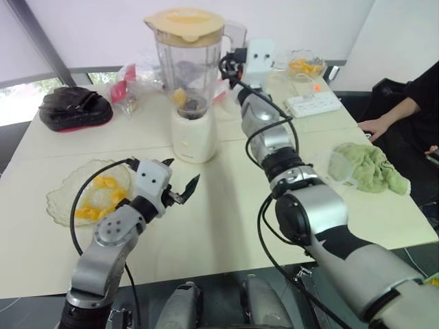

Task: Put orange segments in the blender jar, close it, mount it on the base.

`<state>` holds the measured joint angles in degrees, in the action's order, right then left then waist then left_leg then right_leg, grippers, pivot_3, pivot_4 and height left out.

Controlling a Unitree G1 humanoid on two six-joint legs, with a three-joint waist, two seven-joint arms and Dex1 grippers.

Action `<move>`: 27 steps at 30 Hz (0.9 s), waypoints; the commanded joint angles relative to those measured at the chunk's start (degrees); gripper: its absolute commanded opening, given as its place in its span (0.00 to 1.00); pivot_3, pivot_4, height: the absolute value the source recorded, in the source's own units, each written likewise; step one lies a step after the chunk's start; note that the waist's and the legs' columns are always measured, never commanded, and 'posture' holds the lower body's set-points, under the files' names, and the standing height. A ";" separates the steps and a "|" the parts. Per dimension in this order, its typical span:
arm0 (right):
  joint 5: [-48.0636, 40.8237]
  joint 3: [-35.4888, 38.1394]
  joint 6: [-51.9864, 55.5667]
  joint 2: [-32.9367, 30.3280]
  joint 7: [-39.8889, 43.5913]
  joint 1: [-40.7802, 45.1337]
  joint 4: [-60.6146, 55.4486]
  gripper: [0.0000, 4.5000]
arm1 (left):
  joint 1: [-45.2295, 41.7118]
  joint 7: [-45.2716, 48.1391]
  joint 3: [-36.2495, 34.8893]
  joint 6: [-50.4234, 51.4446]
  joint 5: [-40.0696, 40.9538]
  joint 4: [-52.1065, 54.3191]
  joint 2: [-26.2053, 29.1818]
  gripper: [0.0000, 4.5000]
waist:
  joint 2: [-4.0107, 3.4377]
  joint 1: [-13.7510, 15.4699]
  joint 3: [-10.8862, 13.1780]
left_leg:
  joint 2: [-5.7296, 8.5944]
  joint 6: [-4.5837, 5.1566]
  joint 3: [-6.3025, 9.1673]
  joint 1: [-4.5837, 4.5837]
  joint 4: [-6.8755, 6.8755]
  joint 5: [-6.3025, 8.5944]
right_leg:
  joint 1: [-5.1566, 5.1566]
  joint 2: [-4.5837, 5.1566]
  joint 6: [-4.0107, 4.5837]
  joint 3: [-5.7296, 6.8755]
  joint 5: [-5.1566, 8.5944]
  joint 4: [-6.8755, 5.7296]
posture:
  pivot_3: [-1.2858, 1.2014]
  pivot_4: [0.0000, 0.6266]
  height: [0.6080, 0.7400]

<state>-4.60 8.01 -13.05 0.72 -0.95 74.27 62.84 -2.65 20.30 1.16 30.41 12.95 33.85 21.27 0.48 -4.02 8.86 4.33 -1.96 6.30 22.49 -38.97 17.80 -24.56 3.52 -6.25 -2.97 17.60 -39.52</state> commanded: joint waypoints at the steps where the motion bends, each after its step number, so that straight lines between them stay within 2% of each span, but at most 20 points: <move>1: 0.45 0.11 -3.04 -0.77 -0.39 1.14 -1.36 0.31 | -0.59 0.25 0.17 -1.55 -0.28 1.04 0.04 0.91 | -0.01 0.06 0.01 | 0.00 0.00 0.01 0.00 0.00 0.00 | 0.00 0.00 0.00 0.00 0.00 0.00 | 0.52 0.24 1.00; 15: 1.11 -1.78 -0.45 1.44 0.25 -3.70 -5.80 0.31 | -0.63 0.72 0.79 -2.32 -0.76 0.23 -0.10 0.91 | -0.01 0.03 0.01 | 0.00 0.00 0.05 0.00 0.00 0.00 | 0.04 0.00 0.00 0.02 0.00 0.05 | 0.52 0.24 1.00; 24: -0.37 -1.55 3.40 0.63 4.78 -5.39 -9.59 0.31 | -1.98 1.07 1.52 -2.95 -1.15 -1.21 -0.48 0.91 | -0.01 0.02 0.01 | 0.00 0.00 0.06 -0.02 0.00 0.00 | 0.06 0.00 0.00 0.02 0.00 0.05 | 0.52 0.24 1.00; 26: 0.22 -2.12 3.46 0.21 5.20 -5.59 -10.09 0.46 | -2.55 1.14 1.86 -2.98 -1.21 -1.50 -0.55 0.92 | -0.01 0.02 0.00 | 0.00 0.00 0.06 -0.02 0.00 0.00 | 0.06 0.00 0.00 0.02 0.00 0.05 | 0.52 0.24 1.00; 27: 0.55 -2.37 3.56 0.04 5.19 -5.70 -10.33 0.50 | -2.74 1.18 1.98 -3.00 -1.22 -1.58 -0.55 0.92 | -0.01 0.02 0.00 | 0.00 0.00 0.06 -0.02 0.00 0.00 | 0.06 0.00 0.00 0.02 0.00 0.05 | 0.52 0.24 1.00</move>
<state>-4.58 6.26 -9.48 0.98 3.81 68.27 54.86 -4.83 21.32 3.10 28.85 11.98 31.48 20.81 0.47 -4.00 8.87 4.33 -1.96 6.36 22.47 -38.98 17.81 -24.49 3.52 -6.25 -2.95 17.60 -39.47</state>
